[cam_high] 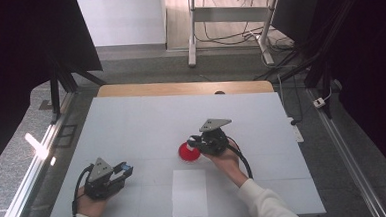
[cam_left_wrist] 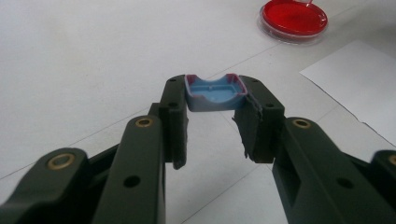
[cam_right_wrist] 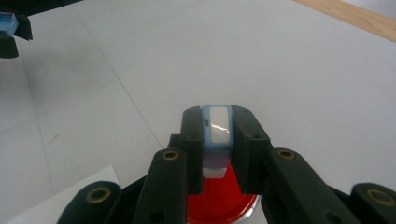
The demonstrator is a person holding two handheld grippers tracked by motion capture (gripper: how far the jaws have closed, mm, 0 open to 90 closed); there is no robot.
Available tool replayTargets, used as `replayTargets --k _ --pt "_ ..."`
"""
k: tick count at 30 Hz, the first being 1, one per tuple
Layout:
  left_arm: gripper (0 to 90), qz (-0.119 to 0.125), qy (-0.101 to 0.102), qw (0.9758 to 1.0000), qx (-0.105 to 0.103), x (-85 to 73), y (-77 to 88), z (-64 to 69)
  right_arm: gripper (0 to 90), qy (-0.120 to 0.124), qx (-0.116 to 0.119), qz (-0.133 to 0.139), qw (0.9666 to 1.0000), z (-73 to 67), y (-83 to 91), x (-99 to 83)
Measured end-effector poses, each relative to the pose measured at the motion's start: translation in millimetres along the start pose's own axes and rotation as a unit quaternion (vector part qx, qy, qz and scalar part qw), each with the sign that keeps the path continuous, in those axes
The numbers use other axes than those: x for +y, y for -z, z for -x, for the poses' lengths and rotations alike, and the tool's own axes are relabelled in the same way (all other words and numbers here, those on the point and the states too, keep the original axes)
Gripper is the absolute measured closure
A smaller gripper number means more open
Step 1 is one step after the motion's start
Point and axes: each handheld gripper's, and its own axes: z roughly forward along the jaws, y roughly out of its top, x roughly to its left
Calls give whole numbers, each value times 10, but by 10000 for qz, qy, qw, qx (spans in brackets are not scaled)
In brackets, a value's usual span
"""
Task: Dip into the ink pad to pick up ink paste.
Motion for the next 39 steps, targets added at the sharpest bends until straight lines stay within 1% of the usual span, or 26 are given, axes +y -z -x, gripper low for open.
replayTargets --k 6,13,23,31,39 --pt "648 1 -5 10000 -9 0 -2 0 757 19 -18 -98 9999 8 -57 -6" --pt "648 -10 -26 10000 -15 4 -8 3 757 121 -58 -233 9996 -1 -102 -2" --pt "648 -21 -32 10000 -10 2 -12 2 757 150 -72 -275 9995 2 -125 -6" --pt "647 -10 -47 10000 -9 4 -11 5 757 232 -115 -354 9990 -12 -148 -12" --pt "647 -14 -46 10000 -14 3 -12 11 756 237 -100 -339 9991 -14 -156 -18"
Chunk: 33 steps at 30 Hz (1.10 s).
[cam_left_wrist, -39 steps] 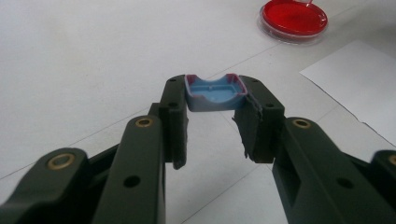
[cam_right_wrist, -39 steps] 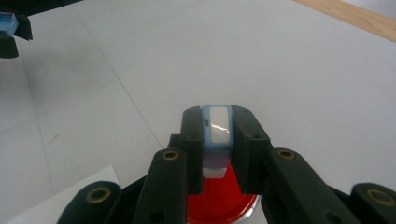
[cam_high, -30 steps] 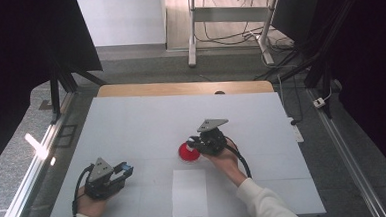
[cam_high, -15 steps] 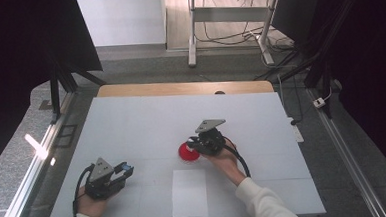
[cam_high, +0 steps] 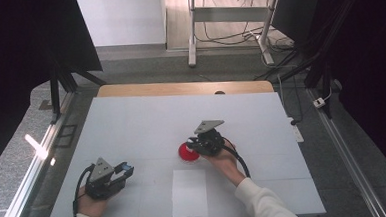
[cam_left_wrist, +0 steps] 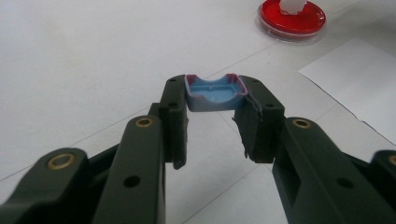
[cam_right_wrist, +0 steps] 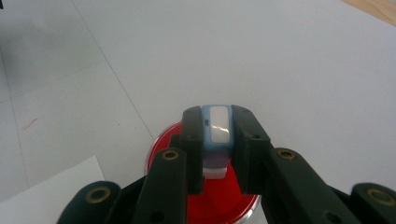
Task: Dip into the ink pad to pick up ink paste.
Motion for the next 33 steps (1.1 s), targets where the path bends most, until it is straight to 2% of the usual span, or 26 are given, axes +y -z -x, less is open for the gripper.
replayTargets --k 19,33 --pt "647 -15 -4 10000 -33 -3 -6 -1 759 53 -29 17 10000 -10 -9 -10" --pt "647 -22 -21 10000 -13 -3 -4 7 762 70 -35 -109 9999 -10 -30 -25"
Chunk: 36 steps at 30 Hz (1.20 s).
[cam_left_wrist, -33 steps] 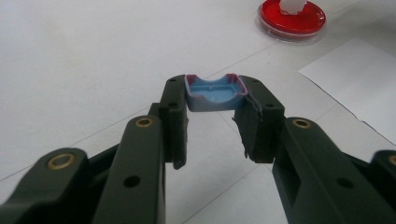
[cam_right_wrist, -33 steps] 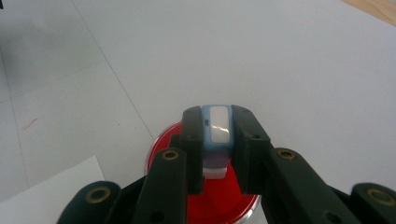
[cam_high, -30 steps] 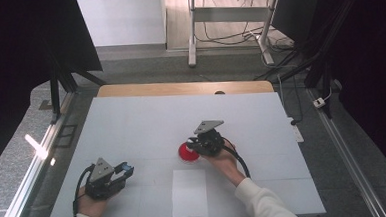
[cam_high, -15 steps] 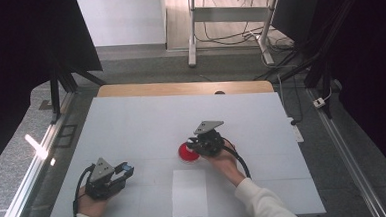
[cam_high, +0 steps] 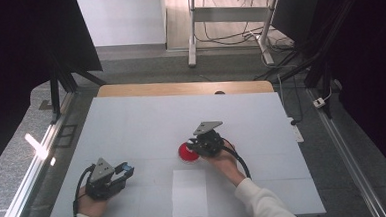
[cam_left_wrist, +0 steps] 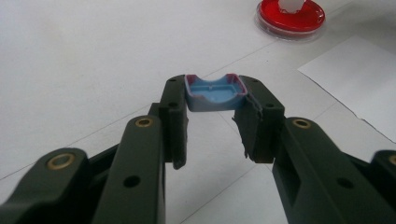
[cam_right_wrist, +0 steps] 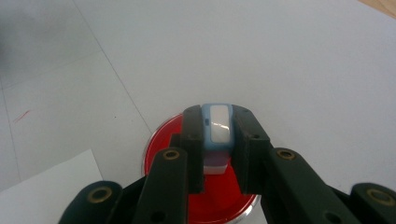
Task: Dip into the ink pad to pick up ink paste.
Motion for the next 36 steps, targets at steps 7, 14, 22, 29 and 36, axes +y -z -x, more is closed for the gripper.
replayTargets --k 7,14,22,29,36 --pt "647 -5 1 10000 12 1 -3 2 762 -8 -4 17 10000 -1 -2 -7" --pt "647 -3 2 10000 13 0 -3 2 762 3 -36 7 10000 -7 -1 -10" --pt "647 -1 13 10000 8 1 -9 -1 760 10 -35 20 10000 -10 5 -5" --pt "647 -1 12 10000 2 0 -11 -7 759 1 -38 90 10000 -15 42 11" --pt "646 -8 9 10000 0 -1 -14 -10 759 -19 -45 234 9997 -8 110 39"
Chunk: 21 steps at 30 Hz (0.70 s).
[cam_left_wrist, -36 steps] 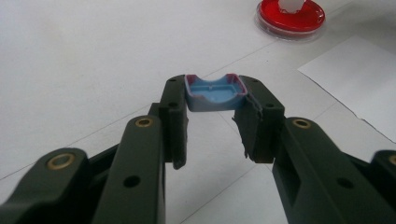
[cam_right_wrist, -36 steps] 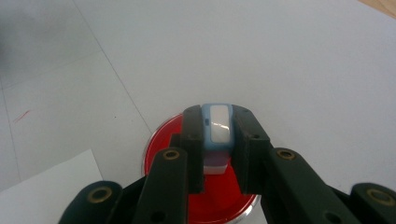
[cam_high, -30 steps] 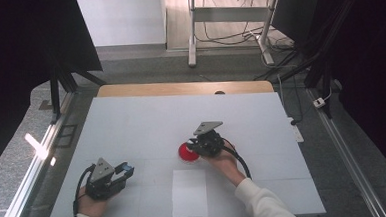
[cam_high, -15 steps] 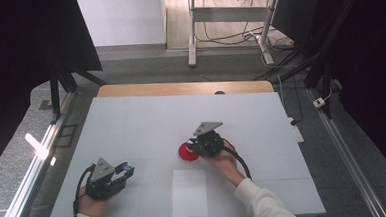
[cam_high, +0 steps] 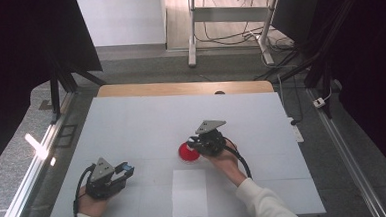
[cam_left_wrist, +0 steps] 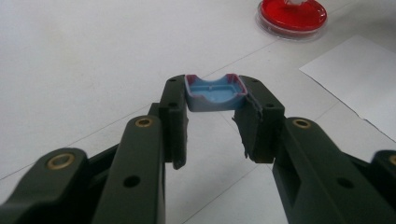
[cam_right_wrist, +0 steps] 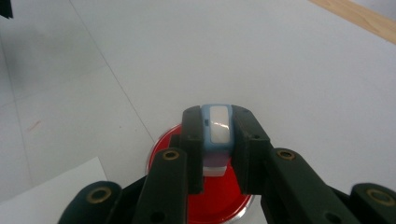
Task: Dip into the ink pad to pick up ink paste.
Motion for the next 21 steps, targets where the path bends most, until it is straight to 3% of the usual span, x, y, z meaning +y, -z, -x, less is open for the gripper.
replayTargets --k 11,21 --pt "646 -9 -7 10000 -2 3 -6 2 759 128 277 -3 9995 -44 53 59" --pt "646 -13 -12 10000 -1 1 -5 0 759 276 297 -225 9989 -79 -11 50"
